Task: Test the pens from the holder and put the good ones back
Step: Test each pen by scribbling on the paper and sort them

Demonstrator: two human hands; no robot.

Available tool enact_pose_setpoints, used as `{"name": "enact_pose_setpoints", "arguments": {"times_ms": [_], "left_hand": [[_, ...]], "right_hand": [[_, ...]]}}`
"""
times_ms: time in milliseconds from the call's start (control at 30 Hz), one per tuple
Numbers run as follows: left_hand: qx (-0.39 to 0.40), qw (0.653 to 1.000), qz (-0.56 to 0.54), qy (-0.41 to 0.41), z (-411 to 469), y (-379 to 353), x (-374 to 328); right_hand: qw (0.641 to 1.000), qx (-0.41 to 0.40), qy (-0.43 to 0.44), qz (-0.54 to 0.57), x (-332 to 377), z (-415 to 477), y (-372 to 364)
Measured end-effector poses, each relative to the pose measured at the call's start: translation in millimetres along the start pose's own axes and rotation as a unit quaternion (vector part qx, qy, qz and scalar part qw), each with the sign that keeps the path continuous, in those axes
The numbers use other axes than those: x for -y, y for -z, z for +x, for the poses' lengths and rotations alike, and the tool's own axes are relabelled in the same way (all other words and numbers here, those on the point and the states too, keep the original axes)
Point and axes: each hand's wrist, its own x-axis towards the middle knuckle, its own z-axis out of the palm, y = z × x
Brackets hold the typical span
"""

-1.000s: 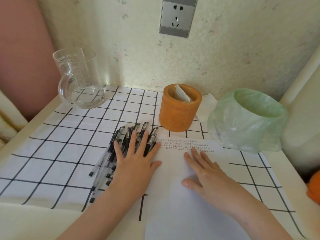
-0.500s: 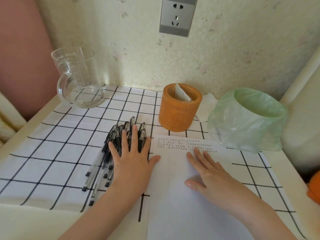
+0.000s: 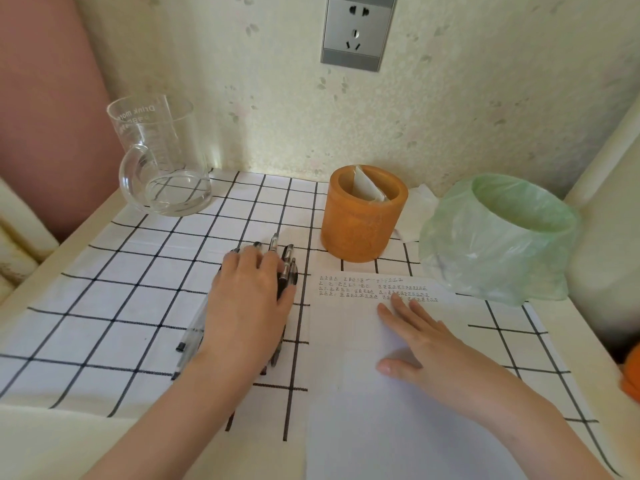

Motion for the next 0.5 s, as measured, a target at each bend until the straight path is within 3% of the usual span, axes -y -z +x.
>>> {"name": "enact_pose_setpoints", "arguments": {"times_ms": [100, 333, 500], "left_hand": [[0.042, 0.998, -0.001, 0.041, -1, 3, 7], [0.067, 0.996, 0.028, 0.044, -2, 0, 4], [0.081, 0.995, 0.012, 0.063, -1, 1, 4]], "right_hand": [[1.0, 0.003, 0.01, 0.003, -2, -2, 3], [0.999, 0.004, 0.025, 0.032, -7, -4, 8], [0.995, -0.052, 0.032, 0.084, -7, -5, 12]]}}
